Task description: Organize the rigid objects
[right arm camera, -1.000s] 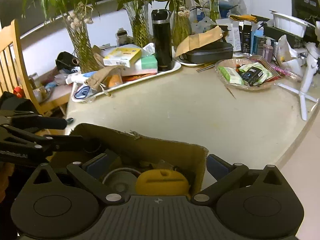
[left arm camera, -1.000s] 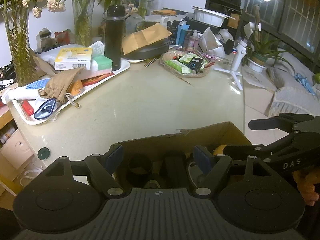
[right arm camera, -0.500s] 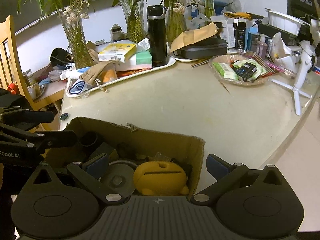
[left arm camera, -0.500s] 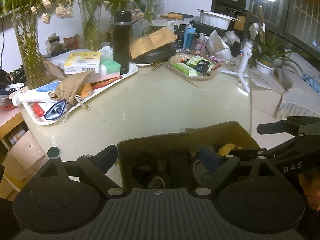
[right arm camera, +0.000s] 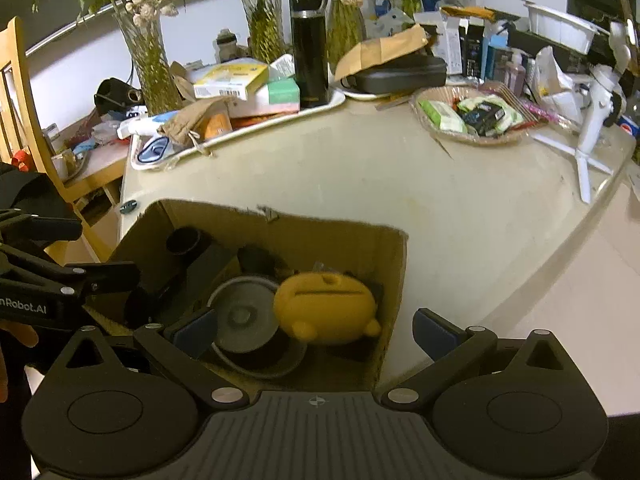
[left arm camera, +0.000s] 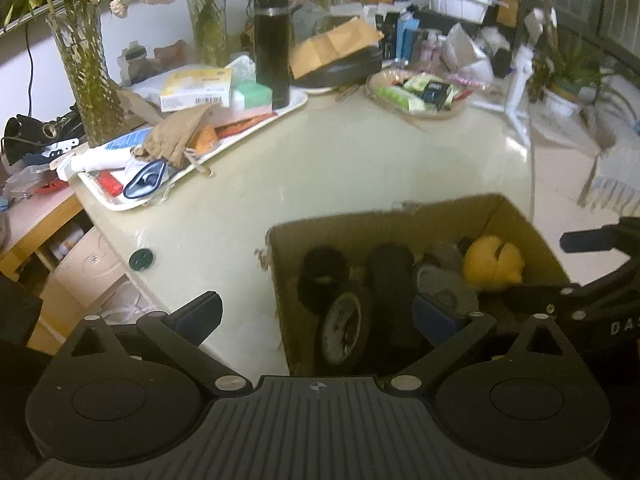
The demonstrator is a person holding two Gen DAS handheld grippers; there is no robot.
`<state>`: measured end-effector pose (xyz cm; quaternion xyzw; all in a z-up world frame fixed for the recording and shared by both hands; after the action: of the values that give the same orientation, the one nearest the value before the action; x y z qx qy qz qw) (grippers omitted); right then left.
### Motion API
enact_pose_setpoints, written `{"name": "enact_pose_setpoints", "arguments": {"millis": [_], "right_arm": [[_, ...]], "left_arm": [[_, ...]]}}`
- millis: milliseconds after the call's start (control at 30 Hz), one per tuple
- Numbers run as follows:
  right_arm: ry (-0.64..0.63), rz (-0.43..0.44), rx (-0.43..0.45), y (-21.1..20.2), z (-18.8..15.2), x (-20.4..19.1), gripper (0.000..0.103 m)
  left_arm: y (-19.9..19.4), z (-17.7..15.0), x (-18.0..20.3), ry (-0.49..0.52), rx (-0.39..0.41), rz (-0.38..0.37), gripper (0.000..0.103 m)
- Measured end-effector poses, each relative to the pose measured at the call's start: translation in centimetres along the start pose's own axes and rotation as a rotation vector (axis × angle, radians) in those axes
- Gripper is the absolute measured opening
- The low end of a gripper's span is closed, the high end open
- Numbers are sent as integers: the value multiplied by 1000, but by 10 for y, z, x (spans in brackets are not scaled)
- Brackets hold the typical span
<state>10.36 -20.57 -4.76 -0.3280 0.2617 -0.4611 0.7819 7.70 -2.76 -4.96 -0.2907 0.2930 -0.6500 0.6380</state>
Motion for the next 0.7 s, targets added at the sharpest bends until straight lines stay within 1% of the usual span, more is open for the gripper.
{"name": "enact_pose_setpoints", "arguments": {"millis": [200, 333, 433, 567, 700], "right_arm": [[26, 6, -54, 1, -11, -2, 103], [30, 4, -84, 2, -16, -4, 103], [34, 12, -129, 5, -22, -6, 103], [-16, 3, -175, 10, -29, -14, 103], [-53, -14, -197, 13, -32, -19, 103]], "left_arm": [[-2, -12, 6, 26, -56, -7, 103], [-1, -21, 12, 47, -108, -15, 103], [0, -27, 14, 54, -137, -22, 103], [2, -29, 14, 59, -153, -17, 103], [4, -30, 12, 50, -167, -12, 103]]}}
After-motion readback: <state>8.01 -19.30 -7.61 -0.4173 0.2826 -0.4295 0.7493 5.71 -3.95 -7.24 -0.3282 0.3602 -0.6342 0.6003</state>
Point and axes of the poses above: each gripper's, at about its wrist camera, not at the fingertips, and y roughly the way its jaws point, x to its right, z to its top, the point moved 7 cm from there along y, roughly the way its jaws point, and after that the axes turned 2 degrees about -z, right-handed, at the moved point
